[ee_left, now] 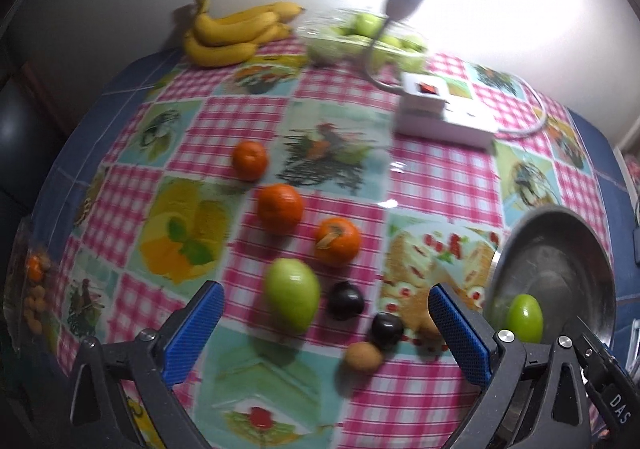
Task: Organize fruits
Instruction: 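Move both grippers back from the bowl toward the fruit row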
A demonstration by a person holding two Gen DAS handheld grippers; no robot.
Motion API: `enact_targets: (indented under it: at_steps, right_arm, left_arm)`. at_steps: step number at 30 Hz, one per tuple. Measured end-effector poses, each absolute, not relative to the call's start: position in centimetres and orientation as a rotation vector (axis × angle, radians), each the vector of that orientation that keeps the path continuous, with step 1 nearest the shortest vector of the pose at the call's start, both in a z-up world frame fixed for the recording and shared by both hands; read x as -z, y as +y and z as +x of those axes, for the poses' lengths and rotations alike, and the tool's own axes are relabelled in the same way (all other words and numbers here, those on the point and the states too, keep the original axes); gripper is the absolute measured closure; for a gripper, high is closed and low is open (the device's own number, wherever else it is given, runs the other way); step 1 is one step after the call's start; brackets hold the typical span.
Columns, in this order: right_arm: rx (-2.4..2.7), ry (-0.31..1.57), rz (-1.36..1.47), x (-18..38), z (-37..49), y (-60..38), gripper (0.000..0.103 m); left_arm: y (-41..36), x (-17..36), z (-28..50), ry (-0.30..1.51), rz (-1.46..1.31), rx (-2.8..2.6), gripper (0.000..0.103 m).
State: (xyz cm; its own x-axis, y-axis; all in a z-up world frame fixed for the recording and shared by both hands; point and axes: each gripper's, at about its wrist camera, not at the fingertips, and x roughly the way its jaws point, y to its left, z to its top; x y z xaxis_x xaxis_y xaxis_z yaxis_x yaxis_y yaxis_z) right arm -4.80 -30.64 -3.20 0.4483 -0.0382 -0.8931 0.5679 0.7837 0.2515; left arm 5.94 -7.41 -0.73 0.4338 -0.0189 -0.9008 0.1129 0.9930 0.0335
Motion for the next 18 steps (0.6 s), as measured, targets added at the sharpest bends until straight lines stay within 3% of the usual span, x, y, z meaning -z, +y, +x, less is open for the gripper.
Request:
enact_targets:
  at_steps: [18]
  right_arm:
    - [0.124,1.055,0.524,1.7,-0.1,-21.0,0.01]
  left_arm:
    - [1.9,0.1,8.0,1.089,-0.071,-0.073,0.0]
